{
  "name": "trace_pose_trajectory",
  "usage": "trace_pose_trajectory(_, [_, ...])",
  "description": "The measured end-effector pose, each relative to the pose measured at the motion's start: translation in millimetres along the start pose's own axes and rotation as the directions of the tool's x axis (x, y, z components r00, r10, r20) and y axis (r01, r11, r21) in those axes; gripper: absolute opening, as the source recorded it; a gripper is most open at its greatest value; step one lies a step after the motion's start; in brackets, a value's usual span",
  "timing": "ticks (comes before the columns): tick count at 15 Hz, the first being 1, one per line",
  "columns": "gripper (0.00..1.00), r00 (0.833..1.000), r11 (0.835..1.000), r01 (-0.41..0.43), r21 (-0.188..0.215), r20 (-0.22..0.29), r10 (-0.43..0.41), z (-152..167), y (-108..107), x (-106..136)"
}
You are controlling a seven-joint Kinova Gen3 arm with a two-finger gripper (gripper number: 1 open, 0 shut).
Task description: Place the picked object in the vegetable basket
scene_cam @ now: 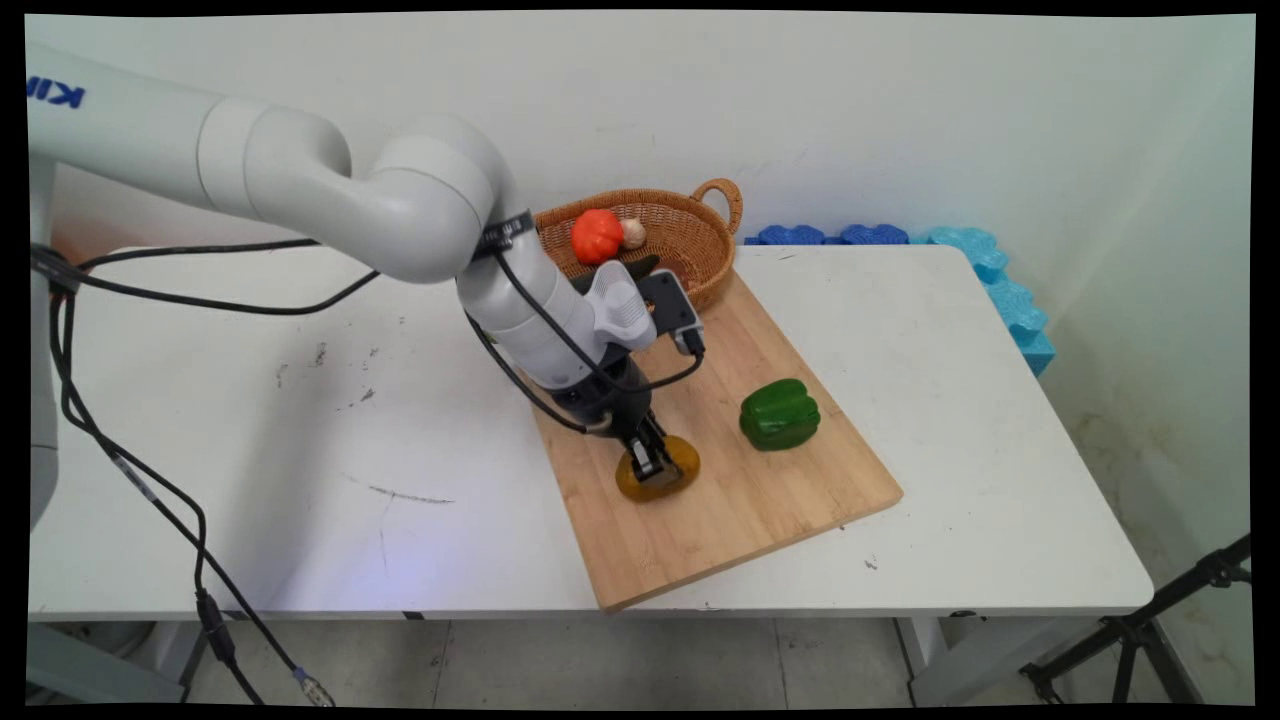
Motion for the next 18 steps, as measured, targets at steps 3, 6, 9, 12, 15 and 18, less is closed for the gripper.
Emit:
trace_pose_trajectory(3, [0.00, 1.000, 1.000, 0.010, -0.005, -0.027, -0.010, -20, -4, 7])
trace_pose_trajectory(6, [0.00, 0.998, 1.000, 0.023, -0.010, -0.053, -0.024, -44, -9, 14])
trace_pose_trajectory(9, [0.00, 0.995, 0.998, 0.057, -0.014, -0.086, -0.058, -81, -25, 24])
trace_pose_trajectory(12, [0.00, 0.988, 0.995, 0.100, -0.010, -0.115, -0.101, -111, -54, 34])
trace_pose_trajectory(15, [0.00, 0.982, 0.990, 0.141, -0.004, -0.127, -0.140, -126, -83, 40])
trace_pose_trajectory(18, [0.00, 0.973, 0.981, 0.192, 0.013, -0.132, -0.188, -133, -118, 46])
